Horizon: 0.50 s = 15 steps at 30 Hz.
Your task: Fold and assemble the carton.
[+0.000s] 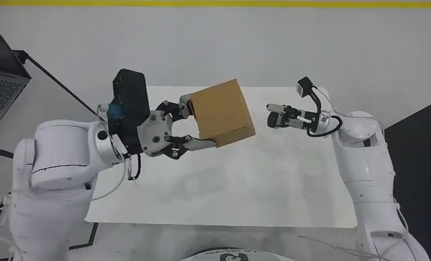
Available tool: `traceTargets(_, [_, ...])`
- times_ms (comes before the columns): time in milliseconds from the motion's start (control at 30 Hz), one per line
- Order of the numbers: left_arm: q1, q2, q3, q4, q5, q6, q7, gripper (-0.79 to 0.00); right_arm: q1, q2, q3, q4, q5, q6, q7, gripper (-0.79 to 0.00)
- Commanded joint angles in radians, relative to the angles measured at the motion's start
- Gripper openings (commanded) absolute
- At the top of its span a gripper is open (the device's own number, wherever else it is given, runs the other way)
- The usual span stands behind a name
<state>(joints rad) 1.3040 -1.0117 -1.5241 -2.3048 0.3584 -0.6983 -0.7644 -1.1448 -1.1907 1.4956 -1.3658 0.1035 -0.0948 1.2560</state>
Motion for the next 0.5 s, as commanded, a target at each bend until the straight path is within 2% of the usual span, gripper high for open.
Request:
traceTargets(0, [0.007, 0.0, -0.006, -0.009, 0.048, -0.032, 0.041, -0.785, 0.0, 0.0, 0.0, 0.0, 0.0, 0.0, 0.0, 0.0])
traceTargets(100, [0.016, -0.002, -0.003, -0.023, 0.091, -0.059, 0.09, -0.785, 0.0, 0.0, 0.0, 0.0, 0.0, 0.0, 0.0, 0.0])
traceTargets(367, [0.015, -0.002, -0.005, -0.026, 0.097, -0.057, 0.092, -0.785, 0.0, 0.0, 0.0, 0.0, 0.0, 0.0, 0.0, 0.0])
traceTargets(467, [0.014, -0.003, -0.015, -0.043, 0.187, -0.068, 0.14, -0.785, 0.0, 0.0, 0.0, 0.0, 0.0, 0.0, 0.0, 0.0])
